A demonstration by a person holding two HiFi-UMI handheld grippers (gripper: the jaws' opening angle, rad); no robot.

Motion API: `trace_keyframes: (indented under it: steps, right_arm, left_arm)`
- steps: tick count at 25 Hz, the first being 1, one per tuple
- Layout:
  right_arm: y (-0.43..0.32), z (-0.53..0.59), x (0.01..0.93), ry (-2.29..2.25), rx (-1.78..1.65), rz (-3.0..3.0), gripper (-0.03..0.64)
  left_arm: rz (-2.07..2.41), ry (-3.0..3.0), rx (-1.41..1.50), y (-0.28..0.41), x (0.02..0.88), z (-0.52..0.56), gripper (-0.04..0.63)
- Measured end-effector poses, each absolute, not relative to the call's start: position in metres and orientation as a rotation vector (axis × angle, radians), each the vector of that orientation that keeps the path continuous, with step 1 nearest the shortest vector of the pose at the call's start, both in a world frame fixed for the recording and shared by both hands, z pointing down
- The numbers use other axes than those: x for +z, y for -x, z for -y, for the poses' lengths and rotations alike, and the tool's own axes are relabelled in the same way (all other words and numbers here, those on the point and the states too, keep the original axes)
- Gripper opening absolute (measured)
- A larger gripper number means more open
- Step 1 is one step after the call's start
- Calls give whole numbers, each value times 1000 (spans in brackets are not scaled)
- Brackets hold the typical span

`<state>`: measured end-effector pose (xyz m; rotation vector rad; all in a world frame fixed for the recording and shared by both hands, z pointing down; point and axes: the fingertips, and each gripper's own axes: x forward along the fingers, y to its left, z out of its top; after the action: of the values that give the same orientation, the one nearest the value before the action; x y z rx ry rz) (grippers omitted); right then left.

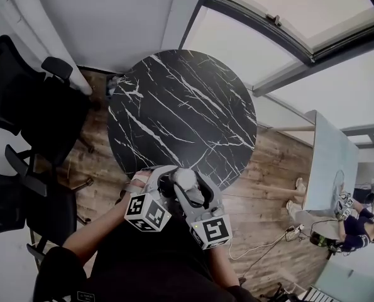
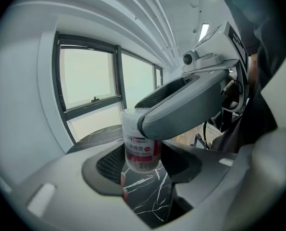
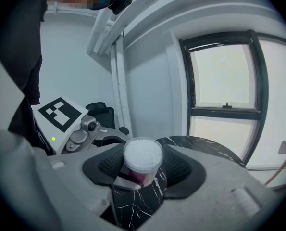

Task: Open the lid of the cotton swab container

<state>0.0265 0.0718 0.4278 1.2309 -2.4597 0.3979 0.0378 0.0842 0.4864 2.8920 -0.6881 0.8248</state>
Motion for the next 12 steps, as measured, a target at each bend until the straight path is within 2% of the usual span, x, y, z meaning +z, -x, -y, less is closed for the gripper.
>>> trace_keyframes:
  steps: [12]
  right_arm:
    - [-23, -70, 424, -1240, 498, 2510, 242]
  left_arm:
    - [685, -2892, 829, -34, 490, -82, 238]
